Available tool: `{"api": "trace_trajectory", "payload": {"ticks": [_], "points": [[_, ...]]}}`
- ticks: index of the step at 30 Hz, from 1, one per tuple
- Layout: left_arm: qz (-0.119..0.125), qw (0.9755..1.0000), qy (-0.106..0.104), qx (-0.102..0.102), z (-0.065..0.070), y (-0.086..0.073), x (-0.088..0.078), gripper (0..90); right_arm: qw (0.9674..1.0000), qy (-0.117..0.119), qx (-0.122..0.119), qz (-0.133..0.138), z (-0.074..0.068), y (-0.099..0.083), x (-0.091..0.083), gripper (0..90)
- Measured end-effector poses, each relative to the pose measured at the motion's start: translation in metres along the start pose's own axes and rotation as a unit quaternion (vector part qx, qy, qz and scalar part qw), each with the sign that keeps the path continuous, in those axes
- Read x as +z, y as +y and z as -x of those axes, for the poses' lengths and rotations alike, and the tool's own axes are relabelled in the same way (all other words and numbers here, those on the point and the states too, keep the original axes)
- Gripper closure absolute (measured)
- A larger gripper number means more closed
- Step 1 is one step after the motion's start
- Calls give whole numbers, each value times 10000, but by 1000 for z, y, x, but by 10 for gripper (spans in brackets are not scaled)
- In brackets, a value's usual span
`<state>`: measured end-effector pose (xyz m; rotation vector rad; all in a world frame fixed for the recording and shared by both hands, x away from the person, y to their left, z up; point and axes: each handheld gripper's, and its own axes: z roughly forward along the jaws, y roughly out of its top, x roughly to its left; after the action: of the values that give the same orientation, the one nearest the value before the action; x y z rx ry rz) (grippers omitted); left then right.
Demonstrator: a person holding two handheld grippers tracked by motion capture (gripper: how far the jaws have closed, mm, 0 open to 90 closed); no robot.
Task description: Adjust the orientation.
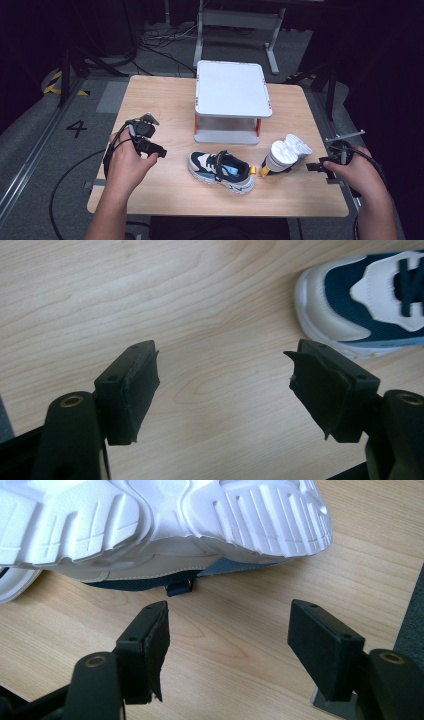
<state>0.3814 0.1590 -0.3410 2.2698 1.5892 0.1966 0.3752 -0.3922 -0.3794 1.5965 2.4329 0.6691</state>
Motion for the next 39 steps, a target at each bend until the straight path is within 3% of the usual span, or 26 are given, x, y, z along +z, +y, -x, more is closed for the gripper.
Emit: {"api": "trace_trajectory", "payload": {"ticks": [1, 2, 5, 7, 8, 9, 10, 12, 15, 18, 20, 24, 29, 32, 35, 39], "points": [[40, 10000, -3, 4, 4, 1, -1, 286, 10000, -12, 7, 14, 0, 0, 0, 338], [53, 9998, -172, -48, 13, 5, -3, 342, 10000, -2, 19, 3, 0, -1, 0, 338], [46, 9993, -373, -55, 25, 10, -2, 344, 10000, -22, 40, 3, 0, -2, 0, 337], [177, 9982, -574, -78, 34, 12, -2, 375, 10000, 11, 54, -14, 1, -4, 0, 335], [327, 9977, -592, -3, 42, 14, 0, 434, 10000, -12, 94, 4, 2, -7, -1, 335], [327, 9977, -592, -3, 42, 14, 0, 424, 10000, -12, 94, 4, 2, -7, -1, 335], [486, 9969, -612, 127, 52, 16, 2, 419, 10000, -33, 93, -4, 3, -8, -1, 335], [550, 9964, -500, 417, 63, 19, 3, 361, 9999, -32, 118, -24, 3, -10, -2, 335], [476, 9960, -528, 537, 72, 21, 5, 358, 9999, -40, 123, -27, 3, -11, -1, 334], [85, 9950, -882, 462, 83, 29, 8, 384, 9999, -14, 131, -46, 2, -11, 0, 334], [146, 9936, -995, 512, 89, 31, 8, 468, 9999, -15, 129, -66, 2, -10, 1, 333], [84, 9909, -1165, 667, 97, 34, 7, 470, 9999, -21, 109, -79, 2, -10, 3, 332], [-256, 9889, -1190, 857, 120, 40, 18, 426, 9999, -15, 101, -117, 2, -10, 5, 331], [-328, 9859, -1391, 875, 128, 47, 26, 409, 9999, -14, 104, -108, 1, -10, 5, 331], [-379, 9874, -1314, 799, 132, 55, 39, 415, 9999, 0, 79, -87, 1, -10, 4, 330], [-555, 9869, -1271, 829, 141, 59, 54, 416, 9999, -5, 90, -94, 2, -10, 4, 330]]}}
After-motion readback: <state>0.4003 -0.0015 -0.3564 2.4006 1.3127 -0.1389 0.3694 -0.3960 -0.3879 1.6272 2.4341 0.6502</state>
